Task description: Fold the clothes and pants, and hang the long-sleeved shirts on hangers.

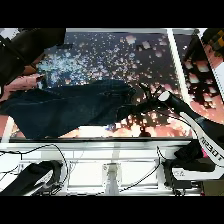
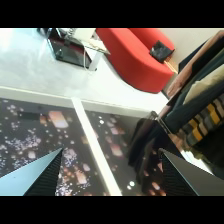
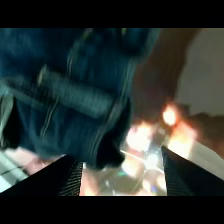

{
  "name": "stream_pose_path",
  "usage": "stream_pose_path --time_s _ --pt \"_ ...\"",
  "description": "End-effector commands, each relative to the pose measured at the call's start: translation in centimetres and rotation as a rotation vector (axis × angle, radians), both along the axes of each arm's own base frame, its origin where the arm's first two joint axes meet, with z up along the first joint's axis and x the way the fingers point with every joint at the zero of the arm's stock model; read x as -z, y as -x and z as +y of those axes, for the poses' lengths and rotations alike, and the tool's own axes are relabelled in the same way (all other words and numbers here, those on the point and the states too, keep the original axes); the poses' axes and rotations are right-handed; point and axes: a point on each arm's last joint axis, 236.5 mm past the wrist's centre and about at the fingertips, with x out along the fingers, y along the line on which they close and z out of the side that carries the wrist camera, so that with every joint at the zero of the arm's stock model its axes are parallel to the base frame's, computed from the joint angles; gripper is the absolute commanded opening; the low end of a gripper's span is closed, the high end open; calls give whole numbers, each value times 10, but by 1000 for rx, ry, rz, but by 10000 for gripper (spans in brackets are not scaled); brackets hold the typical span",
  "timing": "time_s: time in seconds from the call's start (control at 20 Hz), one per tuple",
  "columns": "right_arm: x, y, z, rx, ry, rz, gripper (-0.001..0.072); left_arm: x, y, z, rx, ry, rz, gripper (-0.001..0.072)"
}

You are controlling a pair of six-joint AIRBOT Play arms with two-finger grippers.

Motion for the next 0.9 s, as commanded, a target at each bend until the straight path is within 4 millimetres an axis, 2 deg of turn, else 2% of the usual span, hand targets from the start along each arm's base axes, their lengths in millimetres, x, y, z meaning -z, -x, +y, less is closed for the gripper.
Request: stream_pose_path --time_s 0.0,0.25,0.45,0.6,0.65,0.8,0.85 --pt "1 -24 10 46 3 7 581 1 -1 0 -2 -2 2 700" --pt "-19 -42 34 2 -29 -20 579 1 -2 0 -2 -3 2 700" --pt "-5 -27 59 -51 -24 26 569 1 -2 0 -2 -3 2 701" --pt "-1 -12 68 -91 -24 66 540 2 -2 0 -3 -4 3 701" --pt "-2 -10 68 -99 -26 73 396 2 -2 0 -3 -4 3 701" --pt "-13 -1 70 -148 -38 113 32 3 -3 3 -13 -30 -5 700" --pt "-21 1 70 -168 -45 125 30 3 -3 3 -14 -32 -6 700"
